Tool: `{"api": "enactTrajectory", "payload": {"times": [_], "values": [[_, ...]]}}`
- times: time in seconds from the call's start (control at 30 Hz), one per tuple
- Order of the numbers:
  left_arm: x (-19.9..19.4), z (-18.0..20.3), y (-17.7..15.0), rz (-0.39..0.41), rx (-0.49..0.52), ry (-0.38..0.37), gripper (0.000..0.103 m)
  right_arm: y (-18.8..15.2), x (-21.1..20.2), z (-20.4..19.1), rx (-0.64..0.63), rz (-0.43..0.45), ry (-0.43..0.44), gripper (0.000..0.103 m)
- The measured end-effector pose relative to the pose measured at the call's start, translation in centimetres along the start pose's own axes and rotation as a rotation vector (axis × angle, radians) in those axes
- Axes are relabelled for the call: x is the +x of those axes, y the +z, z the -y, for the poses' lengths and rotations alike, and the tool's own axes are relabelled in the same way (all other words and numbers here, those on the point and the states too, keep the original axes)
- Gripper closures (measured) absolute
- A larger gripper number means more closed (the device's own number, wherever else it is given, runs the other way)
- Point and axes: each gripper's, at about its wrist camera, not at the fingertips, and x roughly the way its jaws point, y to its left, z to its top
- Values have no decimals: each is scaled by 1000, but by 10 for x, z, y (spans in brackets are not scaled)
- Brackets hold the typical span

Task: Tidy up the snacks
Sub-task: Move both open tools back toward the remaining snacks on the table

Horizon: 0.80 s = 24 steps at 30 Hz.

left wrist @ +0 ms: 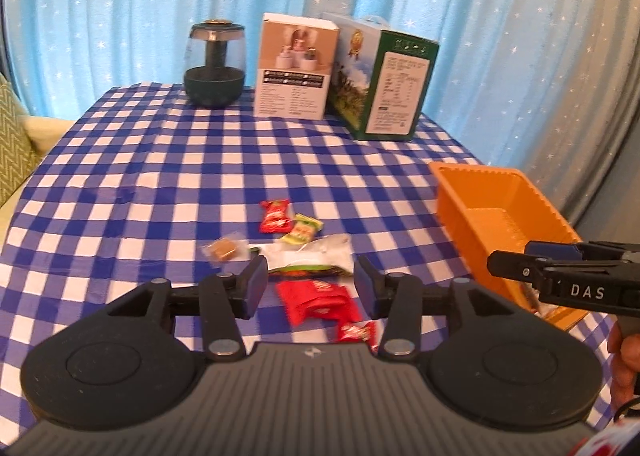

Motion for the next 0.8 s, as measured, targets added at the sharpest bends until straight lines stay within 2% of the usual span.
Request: {"api": "enactTrajectory", "payload": {"times": [0.3,0.8], "values": [[-3,-22,-5,-20,14,39,55,-10,27,-46,-168,-65,102,42],[8,-51,-16,-85,46,78,50,-23,53,-71,-297,-138,142,42]]}}
